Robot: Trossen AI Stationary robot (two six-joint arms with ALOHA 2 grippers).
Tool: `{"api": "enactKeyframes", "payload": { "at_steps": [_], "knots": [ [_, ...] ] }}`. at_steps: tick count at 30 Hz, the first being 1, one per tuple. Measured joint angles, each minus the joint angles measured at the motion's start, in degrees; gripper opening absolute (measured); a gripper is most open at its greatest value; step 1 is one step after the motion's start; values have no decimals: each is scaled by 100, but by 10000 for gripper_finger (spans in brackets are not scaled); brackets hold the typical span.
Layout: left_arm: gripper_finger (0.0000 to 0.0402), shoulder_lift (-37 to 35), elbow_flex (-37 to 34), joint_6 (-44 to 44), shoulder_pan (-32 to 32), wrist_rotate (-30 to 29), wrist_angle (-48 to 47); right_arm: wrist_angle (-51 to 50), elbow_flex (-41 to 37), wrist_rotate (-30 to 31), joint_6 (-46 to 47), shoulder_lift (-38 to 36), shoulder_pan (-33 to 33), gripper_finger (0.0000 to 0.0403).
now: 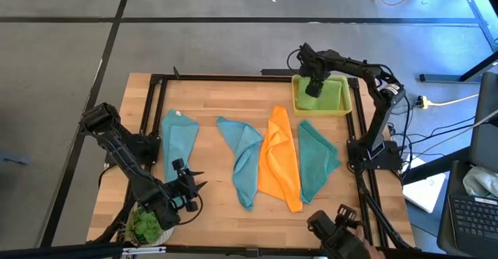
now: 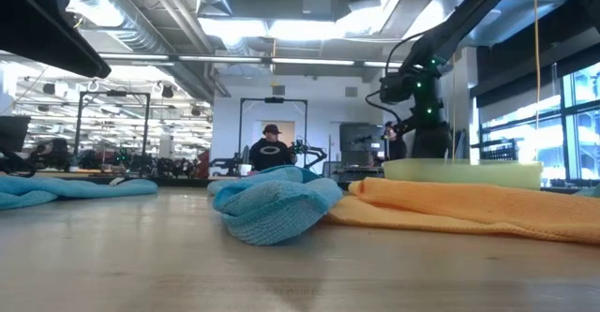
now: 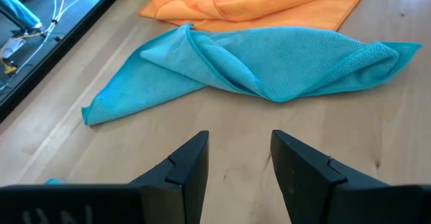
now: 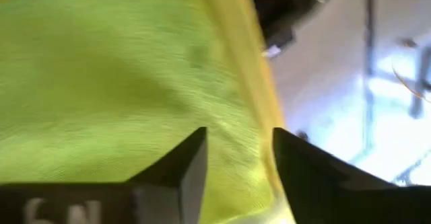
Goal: Fold microfiber towels
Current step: Put the folded green microfiber cloth into the yellow bin, then fold the middle blue microfiber cloth
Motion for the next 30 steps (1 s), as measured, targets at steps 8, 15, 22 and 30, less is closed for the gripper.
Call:
{"api": "enactKeyframes", "payload": {
  "at_steps": [8,15,22,30],
  "knots": [
    [153,1,0,0,0,26,-20,-260,270,183,782,-339,324,227],
    [153,0,0,-5,38,9,-7,-377,343,-2418,1442,-805,1065,192],
    [153,0,0,43,267,-123,338,-216,341,-2764,1454,-848,2563,165],
    [153,0,0,396,678,-134,528,538,231,-2740,1830,-801,4324,163]
  ]
}}
